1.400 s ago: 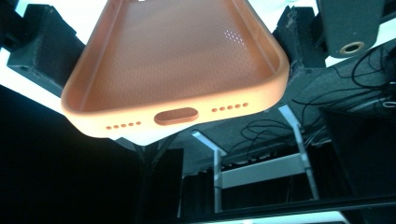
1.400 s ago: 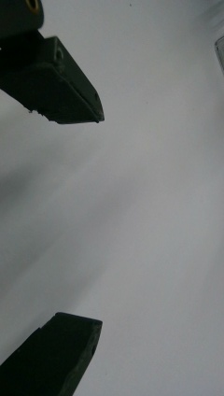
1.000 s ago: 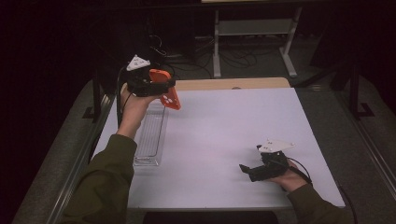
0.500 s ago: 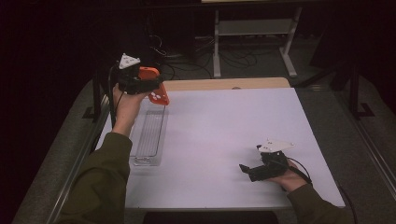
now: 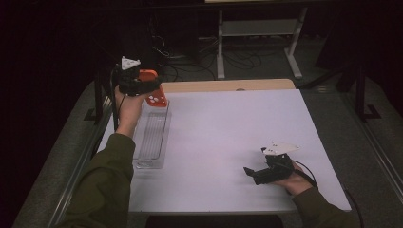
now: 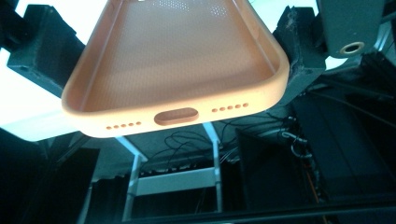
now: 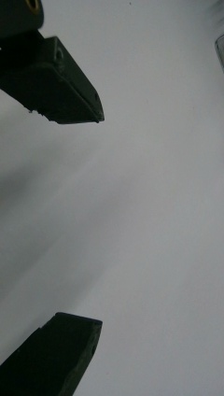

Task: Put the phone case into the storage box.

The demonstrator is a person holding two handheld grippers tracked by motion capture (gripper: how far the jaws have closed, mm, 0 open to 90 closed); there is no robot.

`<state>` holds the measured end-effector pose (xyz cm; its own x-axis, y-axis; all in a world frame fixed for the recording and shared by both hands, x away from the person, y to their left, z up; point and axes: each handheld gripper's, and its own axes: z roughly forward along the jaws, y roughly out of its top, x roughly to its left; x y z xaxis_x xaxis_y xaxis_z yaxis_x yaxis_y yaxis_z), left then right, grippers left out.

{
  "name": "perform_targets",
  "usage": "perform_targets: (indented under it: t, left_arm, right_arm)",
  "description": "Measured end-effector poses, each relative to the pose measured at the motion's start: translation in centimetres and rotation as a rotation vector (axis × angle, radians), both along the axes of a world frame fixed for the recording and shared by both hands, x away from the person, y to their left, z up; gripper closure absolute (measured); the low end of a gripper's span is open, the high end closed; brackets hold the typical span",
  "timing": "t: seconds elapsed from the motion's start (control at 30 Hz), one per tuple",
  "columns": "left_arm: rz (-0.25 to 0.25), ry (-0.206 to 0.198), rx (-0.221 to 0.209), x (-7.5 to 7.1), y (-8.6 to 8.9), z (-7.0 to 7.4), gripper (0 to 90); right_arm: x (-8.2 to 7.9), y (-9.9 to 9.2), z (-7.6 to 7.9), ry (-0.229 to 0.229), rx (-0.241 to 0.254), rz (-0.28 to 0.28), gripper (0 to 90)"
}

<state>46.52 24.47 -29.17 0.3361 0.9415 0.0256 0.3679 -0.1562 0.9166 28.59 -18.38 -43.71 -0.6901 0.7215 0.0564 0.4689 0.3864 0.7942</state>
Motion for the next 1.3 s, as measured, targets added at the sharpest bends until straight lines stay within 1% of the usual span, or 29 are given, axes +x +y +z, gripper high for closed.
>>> perform_targets:
  t: [0.07, 0.1, 0.17, 0.23, 0.3, 0.37, 0.47, 0.5, 0.53, 0.6, 0.63, 0.67, 0.73, 0.77, 0.8, 0.83, 0.87, 0.9, 0.97, 1.0, 1.07, 1.1, 1.13, 1.2, 1.27, 1.3]
  left_arm:
    - [0.017, 0.009, -0.015, 0.3, 0.0, -0.4, 14.2]
    - [0.023, 0.013, -0.009, 0.4, 0.1, -0.5, 14.2]
    - [0.03, 0.024, -0.017, 0.7, 0.2, -0.9, 14.2]
    - [0.04, 0.032, -0.005, 0.9, 0.3, -1.2, 14.2]
    - [0.049, 0.042, -0.006, 1.1, 0.4, -1.5, 14.2]
    - [0.06, 0.047, 0.0, 1.4, 0.4, -1.8, 14.1]
    - [0.067, 0.056, -0.008, 1.7, 0.4, -2.2, 14.1]
    - [0.066, 0.05, -0.004, 1.8, 0.4, -2.4, 14.1]
    - [0.07, 0.056, -0.004, 1.8, 0.4, -2.6, 14.1]
    - [0.076, 0.065, 0.01, 2.1, 0.4, -3.0, 14.1]
    - [0.085, 0.071, -0.002, 2.1, 0.3, -3.3, 14.1]
    - [0.085, 0.072, 0.004, 2.2, 0.4, -3.5, 14.1]
    - [0.087, 0.075, 0.007, 2.3, 0.3, -3.9, 14.1]
    - [0.088, 0.075, 0.011, 2.4, 0.3, -4.1, 14.1]
    - [0.086, 0.082, 0.026, 2.5, 0.3, -4.2, 14.1]
    - [0.09, 0.081, 0.017, 2.6, 0.2, -4.4, 14.1]
    - [0.086, 0.089, 0.036, 2.7, 0.2, -4.5, 14.1]
    - [0.089, 0.086, 0.029, 2.8, 0.1, -4.7, 14.1]
    - [0.093, 0.093, 0.046, 2.9, 0.0, -5.0, 14.1]
    - [0.091, 0.091, 0.041, 3.0, 0.0, -5.2, 14.1]
    - [0.093, 0.098, 0.038, 3.2, 0.0, -5.5, 14.0]
    - [0.096, 0.102, 0.046, 3.3, 0.0, -5.7, 14.0]
    - [0.092, 0.112, 0.045, 3.3, 0.0, -5.8, 14.0]
    - [0.098, 0.114, 0.039, 3.4, -0.1, -6.0, 14.0]
    - [0.093, 0.12, 0.055, 3.5, -0.2, -6.2, 14.0]
    - [0.095, 0.123, 0.053, 3.5, -0.2, -6.2, 13.9]
  right_arm:
    - [0.0, 0.0, 0.0, 0.001, 0.0, 0.0, 1.2]
    - [0.0, 0.0, 0.0, 0.0, 0.0, 0.0, 1.2]
    - [0.0, -0.1, 0.0, 0.001, 0.001, 0.0, 1.2]
    - [0.0, -0.1, 0.0, 0.001, 0.001, 0.0, 1.2]
    - [0.0, -0.1, 0.0, 0.007, 0.0, -0.001, 1.2]
    - [0.0, 0.0, 0.0, 0.003, 0.001, 0.0, 1.2]
    - [0.0, -0.1, 0.0, 0.001, 0.0, -0.001, 1.2]
    - [0.0, -0.1, 0.0, 0.007, 0.0, -0.002, 1.2]
    - [0.0, -0.1, 0.0, 0.005, -0.001, -0.001, 1.2]
    - [0.0, -0.1, 0.0, 0.006, 0.0, -0.002, 1.2]
    - [-0.1, -0.1, 0.0, 0.007, 0.0, -0.002, 1.2]
    - [0.0, -0.1, 0.0, 0.0, -0.001, -0.003, 1.2]
    - [0.0, -0.2, 0.0, 0.001, -0.003, -0.003, 1.2]
    - [-0.1, -0.2, 0.0, 0.012, 0.003, -0.008, 1.2]
    - [-0.1, -0.2, 0.0, 0.012, 0.006, -0.01, 1.2]
    - [-0.1, -0.2, 0.0, 0.012, 0.006, -0.01, 1.2]
    - [-0.1, -0.2, 0.0, 0.012, 0.006, -0.01, 1.2]
    - [-0.1, -0.2, 0.0, 0.013, 0.004, -0.01, 1.2]
    - [-0.1, -0.1, 0.0, 0.011, 0.0, -0.008, 1.2]
    - [0.0, -0.2, 0.0, 0.002, -0.005, -0.006, 1.2]
    - [-0.1, -0.1, 0.0, 0.016, 0.005, -0.011, 1.2]
    - [-0.1, -0.2, 0.0, 0.011, 0.005, -0.01, 1.2]
    - [-0.1, -0.2, 0.0, 0.009, 0.005, -0.011, 1.2]
    - [-0.1, -0.2, 0.0, 0.009, 0.004, -0.01, 1.2]
    - [0.0, -0.2, 0.0, 0.007, 0.0, -0.008, 1.2]
    - [-0.1, -0.2, 0.0, 0.008, 0.001, -0.009, 1.2]
